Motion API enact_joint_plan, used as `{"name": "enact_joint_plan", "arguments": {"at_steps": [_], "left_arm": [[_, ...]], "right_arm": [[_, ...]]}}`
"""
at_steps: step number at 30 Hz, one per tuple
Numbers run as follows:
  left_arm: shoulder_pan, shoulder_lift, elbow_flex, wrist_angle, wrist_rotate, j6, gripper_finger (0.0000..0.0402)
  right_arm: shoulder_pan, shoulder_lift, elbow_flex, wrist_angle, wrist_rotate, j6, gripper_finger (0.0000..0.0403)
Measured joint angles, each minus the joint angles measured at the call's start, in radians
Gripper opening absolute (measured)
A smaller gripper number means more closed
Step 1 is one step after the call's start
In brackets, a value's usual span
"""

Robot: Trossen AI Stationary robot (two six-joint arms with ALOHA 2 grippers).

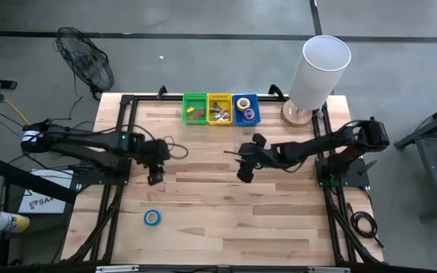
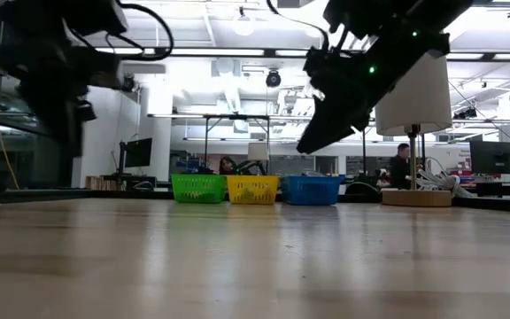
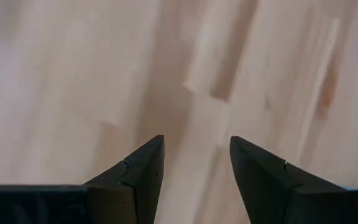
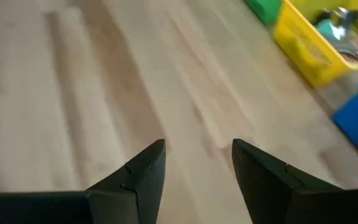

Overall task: Pick and place Stapler, Stapler remover, tape
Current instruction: Put the light blue tape into the blue bin

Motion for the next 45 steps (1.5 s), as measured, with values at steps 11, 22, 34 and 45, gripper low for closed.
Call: {"name": "enact_joint_plan", "arguments": {"at_steps": [11, 22, 34, 45], "left_arm": [[-0.369, 0.006, -0.001, -0.058, -0.060, -0.336, 0.0179], [-0.676, 0.091, -0.001, -0.044, -0.169, -0.631, 0.0179], [-0.787, 0.306, -0.001, 0.066, -0.132, -0.738, 0.0179], [-0.833, 0.329, -0.001, 0.101, -0.133, -0.762, 0.0179]], "right_arm": [[0.114, 0.001, -0.009, 0.091, 0.000, -0.030, 0.0177], [0.196, 0.001, -0.009, 0.122, 0.003, 0.017, 0.0177], [0.229, 0.001, -0.008, 0.168, 0.001, 0.040, 0.0177], [0.253, 0.001, -0.008, 0.180, 0.000, 0.072, 0.0177]]}}
